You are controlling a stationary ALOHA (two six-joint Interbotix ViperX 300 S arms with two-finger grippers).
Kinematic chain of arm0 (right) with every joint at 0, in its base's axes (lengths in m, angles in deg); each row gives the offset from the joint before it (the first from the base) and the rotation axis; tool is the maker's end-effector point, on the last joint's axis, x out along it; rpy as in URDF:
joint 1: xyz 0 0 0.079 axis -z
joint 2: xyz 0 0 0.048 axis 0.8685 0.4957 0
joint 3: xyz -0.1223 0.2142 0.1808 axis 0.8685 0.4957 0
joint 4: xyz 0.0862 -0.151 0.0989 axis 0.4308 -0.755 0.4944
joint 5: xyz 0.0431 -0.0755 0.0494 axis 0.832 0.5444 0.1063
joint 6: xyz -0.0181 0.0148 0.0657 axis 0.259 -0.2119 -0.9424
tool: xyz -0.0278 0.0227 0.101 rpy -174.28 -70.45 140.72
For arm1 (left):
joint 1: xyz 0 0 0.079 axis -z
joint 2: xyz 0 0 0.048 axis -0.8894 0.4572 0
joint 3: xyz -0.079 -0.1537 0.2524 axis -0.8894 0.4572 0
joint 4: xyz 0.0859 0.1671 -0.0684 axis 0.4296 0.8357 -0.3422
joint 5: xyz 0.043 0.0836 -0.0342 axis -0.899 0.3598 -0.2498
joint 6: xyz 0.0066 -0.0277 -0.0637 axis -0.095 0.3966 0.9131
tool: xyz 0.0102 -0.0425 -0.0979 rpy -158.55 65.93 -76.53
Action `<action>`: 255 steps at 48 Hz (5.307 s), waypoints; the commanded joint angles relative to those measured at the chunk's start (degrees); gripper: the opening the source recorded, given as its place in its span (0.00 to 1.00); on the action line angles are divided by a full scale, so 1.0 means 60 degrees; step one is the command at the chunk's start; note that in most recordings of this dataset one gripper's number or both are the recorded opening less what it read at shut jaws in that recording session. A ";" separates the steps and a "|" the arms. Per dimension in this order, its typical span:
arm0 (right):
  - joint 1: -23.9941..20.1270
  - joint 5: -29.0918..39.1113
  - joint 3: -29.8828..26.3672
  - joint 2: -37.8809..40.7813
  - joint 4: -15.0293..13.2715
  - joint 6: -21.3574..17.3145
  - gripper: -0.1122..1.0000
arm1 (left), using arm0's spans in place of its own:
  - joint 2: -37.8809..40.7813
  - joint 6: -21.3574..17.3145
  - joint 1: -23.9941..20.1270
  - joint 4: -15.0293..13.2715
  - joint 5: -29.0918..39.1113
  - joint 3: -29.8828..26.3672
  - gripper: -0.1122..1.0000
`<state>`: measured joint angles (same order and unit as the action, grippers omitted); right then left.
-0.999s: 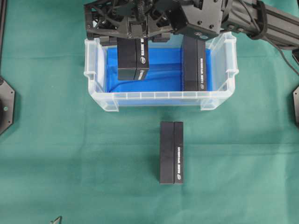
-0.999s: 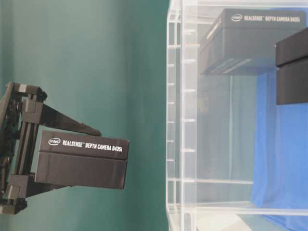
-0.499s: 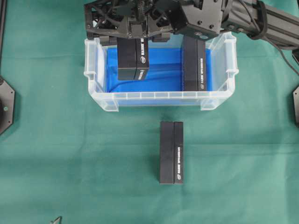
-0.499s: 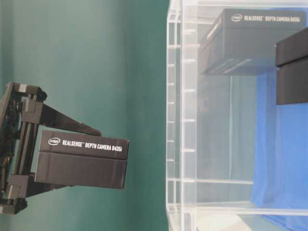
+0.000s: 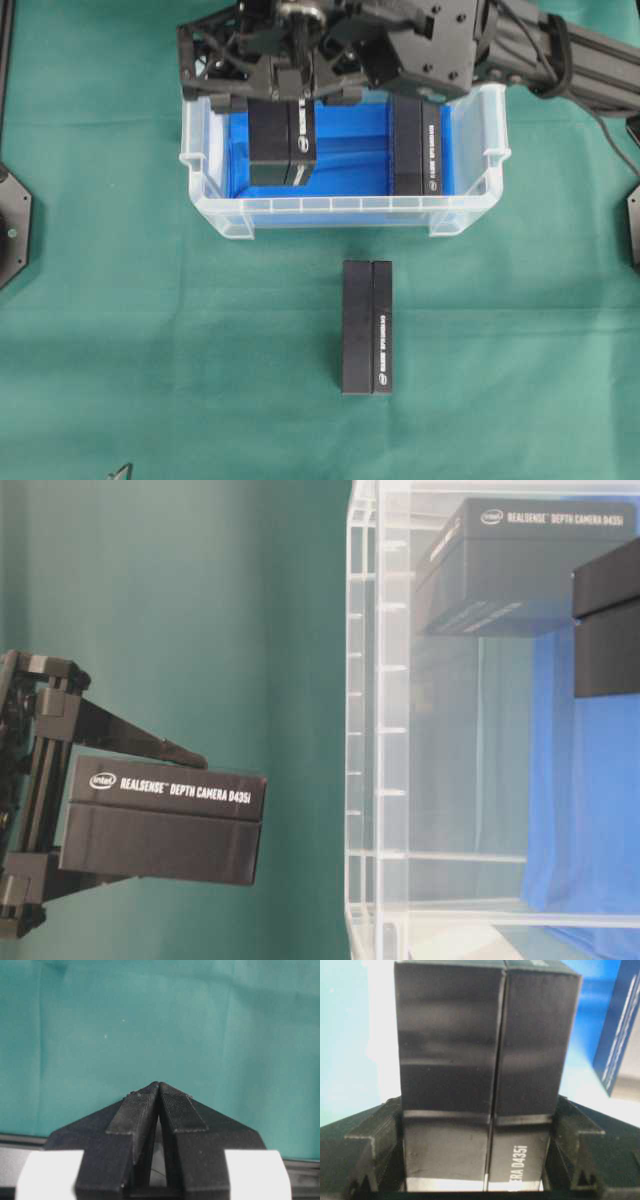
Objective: Take the box out of the case with the right arm.
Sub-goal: 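Lift the left black box up out of the bin, then carry the box forward and lower it onto the table left of the first box, then open the right gripper and pull it away to the right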
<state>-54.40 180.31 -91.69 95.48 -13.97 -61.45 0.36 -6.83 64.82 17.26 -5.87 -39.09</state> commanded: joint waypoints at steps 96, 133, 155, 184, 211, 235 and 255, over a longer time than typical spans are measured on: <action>-0.3149 -0.0410 0.0132 0.0396 -0.0103 -0.3105 0.69 | 0.0029 0.0073 -0.0029 0.0029 0.0000 -0.0264 0.10; -0.3076 -0.4526 0.3882 0.0645 0.0571 -0.3838 0.69 | 0.0029 0.0044 -0.0029 0.0015 0.0000 -0.0264 0.10; -0.2944 -0.4863 0.4629 0.0674 0.0791 -0.3882 0.69 | 0.0029 0.0044 -0.0029 0.0015 -0.0015 -0.0249 0.10; -0.2959 -0.5215 0.4673 0.0630 0.0879 -0.3823 0.89 | -0.0029 0.0073 -0.0029 0.0015 0.0000 -0.0249 0.10; -0.2944 -0.4878 0.4570 0.0146 0.0674 -0.3867 0.90 | 0.0029 0.0073 -0.0029 0.0015 0.0000 -0.0249 0.10; -0.2915 -0.2256 0.2681 -0.0586 -0.0527 -0.3486 0.90 | 0.0015 0.0073 -0.0029 0.0029 0.0000 -0.0249 0.10; -0.3003 -0.1099 0.2710 -0.1113 -0.0498 -0.2974 0.90 | 0.0015 0.0073 -0.0029 0.0029 0.0000 -0.0249 0.10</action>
<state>-71.62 170.64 -74.29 93.90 -16.78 -79.47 0.36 -6.47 64.82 17.26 -5.78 -39.09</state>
